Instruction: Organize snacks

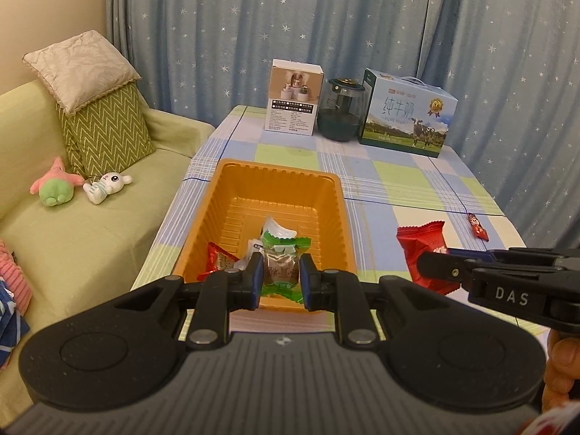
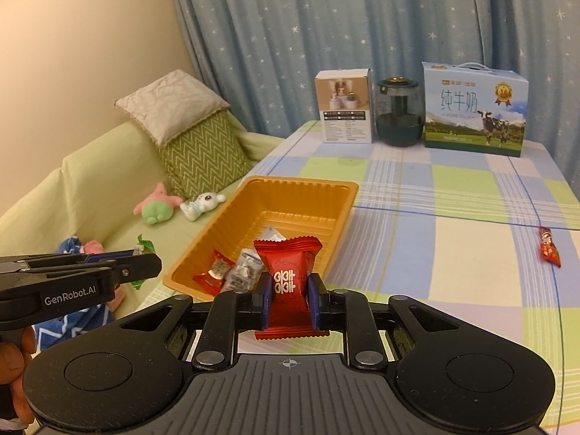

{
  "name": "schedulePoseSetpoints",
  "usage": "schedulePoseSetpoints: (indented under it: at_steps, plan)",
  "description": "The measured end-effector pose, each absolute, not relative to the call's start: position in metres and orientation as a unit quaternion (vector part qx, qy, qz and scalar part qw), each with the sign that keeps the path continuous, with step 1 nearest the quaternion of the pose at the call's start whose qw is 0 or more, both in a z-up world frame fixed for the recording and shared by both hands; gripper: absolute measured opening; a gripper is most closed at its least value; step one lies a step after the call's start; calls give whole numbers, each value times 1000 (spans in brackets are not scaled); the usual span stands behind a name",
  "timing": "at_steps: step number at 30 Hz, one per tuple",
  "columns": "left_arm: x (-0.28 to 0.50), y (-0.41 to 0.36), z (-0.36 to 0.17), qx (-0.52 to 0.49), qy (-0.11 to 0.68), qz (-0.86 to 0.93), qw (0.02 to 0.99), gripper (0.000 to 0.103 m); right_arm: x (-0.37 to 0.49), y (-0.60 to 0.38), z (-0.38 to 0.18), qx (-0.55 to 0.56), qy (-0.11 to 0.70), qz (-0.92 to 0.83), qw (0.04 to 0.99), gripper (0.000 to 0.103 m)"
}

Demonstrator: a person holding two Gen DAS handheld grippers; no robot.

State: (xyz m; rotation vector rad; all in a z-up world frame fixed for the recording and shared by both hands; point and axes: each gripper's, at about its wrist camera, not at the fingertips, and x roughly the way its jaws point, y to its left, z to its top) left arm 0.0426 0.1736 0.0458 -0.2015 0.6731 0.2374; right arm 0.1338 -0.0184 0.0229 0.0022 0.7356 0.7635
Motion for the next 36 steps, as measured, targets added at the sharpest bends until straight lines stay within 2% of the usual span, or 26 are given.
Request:
schedulePoseSetpoints:
  at_steps: [21,36]
  plan:
    - [72,205,32,-89,346,114,927,18,158,25,7,1,362,379,852,21]
    - [122,234,5,-73,368,101,921,18,205,56,-19,10,380,368,849,21]
